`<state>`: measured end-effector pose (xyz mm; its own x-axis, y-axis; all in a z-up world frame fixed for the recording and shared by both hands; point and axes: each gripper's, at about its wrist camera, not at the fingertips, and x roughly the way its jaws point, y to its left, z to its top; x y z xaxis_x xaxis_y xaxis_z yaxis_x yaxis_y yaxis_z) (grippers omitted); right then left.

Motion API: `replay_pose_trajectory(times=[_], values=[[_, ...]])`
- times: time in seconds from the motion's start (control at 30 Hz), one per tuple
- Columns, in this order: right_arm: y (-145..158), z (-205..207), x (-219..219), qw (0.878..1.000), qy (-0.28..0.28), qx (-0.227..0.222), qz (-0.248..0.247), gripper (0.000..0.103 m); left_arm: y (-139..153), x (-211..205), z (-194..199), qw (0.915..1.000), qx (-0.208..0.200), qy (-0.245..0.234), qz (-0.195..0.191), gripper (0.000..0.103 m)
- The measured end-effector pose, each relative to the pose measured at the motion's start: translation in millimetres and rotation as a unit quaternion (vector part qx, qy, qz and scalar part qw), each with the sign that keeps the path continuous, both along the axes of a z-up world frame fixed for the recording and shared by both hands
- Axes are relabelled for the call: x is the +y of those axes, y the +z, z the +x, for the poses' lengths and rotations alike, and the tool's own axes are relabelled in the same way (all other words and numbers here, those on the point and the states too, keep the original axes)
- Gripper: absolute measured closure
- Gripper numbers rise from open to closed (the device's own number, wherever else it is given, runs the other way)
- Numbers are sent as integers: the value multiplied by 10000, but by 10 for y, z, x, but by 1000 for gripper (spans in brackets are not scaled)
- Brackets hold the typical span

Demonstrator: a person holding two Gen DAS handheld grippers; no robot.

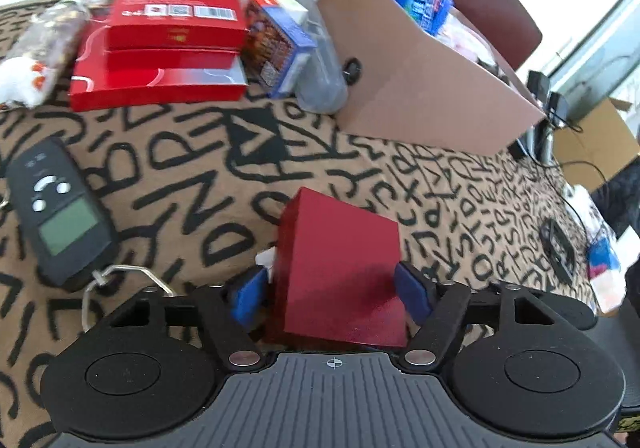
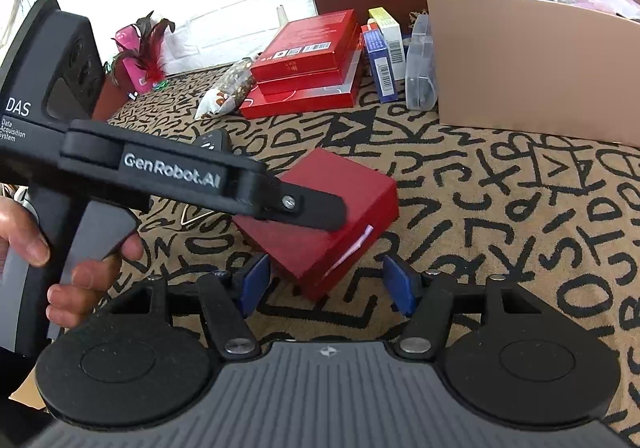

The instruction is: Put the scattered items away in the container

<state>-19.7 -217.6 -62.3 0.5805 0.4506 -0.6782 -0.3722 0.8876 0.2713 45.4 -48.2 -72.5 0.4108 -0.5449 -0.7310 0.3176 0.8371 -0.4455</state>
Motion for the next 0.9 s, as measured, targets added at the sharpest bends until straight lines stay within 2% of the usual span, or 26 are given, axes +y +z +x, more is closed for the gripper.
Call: replay_pose_trajectory(times=[0.07,0.13,0.17,0.23,0.3,0.5,0.7,0.9], values=[[-8,10,21,10000,46,-36,-43,35,-1,-8,0,10000,-27,-38,26,29],[-18,25,38,9999,95,-64,-62,36,-19,8,24,10000,9,-3,-20,19],[-27,35,44,9999,121,-72,-63,36,-37,18,37,10000,30,44,-33,18],[-55,57,61,9998,153,-91,-67,35,-53,14,54,10000,22,-8,-71,20],[-75,77,91,9997,183,-139,-103,35,-50,-8,50,10000,-11,-46,-41,28],[17,16,76,9994,209,-184,-183,43,55,-56,-45,9999,-65,-12,85,31],[316,-99,-137,9981,-47,-596,-144,43,413,-243,-77,9990,-433,-139,-34,31],[760,-19,-525,9918,-491,-1181,-85,44,911,-664,127,9938,-1004,-439,-186,30]])
